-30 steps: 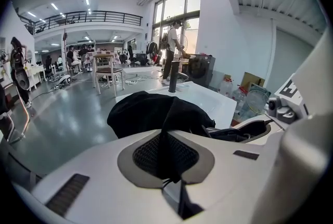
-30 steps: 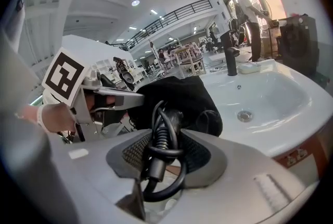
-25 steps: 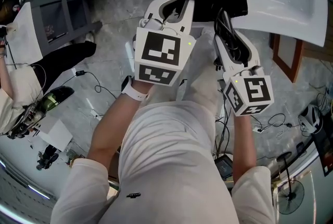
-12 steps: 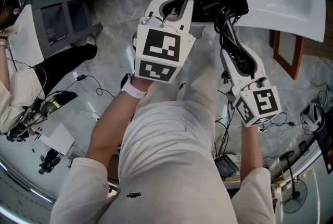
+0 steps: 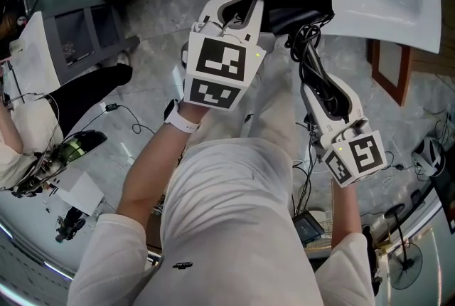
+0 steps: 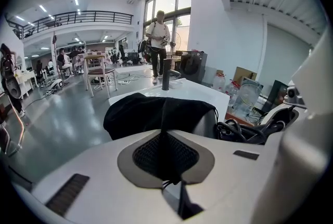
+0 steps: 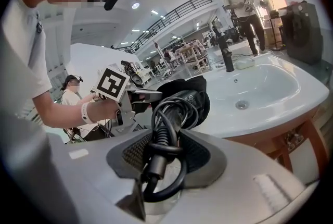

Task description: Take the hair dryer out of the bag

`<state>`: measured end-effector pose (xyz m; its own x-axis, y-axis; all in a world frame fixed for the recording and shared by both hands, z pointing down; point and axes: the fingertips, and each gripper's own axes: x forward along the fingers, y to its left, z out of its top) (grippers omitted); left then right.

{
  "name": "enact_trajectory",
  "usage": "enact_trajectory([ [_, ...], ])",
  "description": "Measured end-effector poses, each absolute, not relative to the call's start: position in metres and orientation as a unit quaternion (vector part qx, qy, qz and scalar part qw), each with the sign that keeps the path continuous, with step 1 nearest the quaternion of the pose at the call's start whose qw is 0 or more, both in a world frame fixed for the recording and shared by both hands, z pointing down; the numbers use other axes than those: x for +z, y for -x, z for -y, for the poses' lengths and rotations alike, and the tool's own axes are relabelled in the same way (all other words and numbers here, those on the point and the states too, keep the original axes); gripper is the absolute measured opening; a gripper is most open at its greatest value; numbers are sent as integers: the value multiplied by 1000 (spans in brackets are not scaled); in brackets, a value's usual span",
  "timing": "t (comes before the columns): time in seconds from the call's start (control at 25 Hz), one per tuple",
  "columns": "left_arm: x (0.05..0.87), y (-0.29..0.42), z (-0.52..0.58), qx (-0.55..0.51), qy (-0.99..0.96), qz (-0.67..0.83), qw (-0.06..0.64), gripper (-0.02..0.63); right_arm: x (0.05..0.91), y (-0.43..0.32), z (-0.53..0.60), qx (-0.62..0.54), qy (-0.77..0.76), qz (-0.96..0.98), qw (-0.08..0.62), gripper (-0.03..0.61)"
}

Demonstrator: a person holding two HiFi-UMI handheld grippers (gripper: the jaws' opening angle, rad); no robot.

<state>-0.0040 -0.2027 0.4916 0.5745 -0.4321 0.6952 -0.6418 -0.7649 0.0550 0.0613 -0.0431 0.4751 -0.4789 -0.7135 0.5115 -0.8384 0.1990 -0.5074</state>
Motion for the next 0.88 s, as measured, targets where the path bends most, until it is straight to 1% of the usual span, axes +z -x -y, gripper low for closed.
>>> enact_trajectory([
  [0.56, 490, 0, 208, 346, -872, 299, 173, 20, 443, -64, 8, 388, -478, 784, 72, 167],
  [0.76, 493, 1, 205, 354, -870, 300, 168, 20, 422, -70, 6, 384, -487, 782, 56, 167],
  [0.88, 494, 2, 201, 353, -869, 297, 181, 20, 407, -76, 3, 378, -499, 779, 47, 167],
])
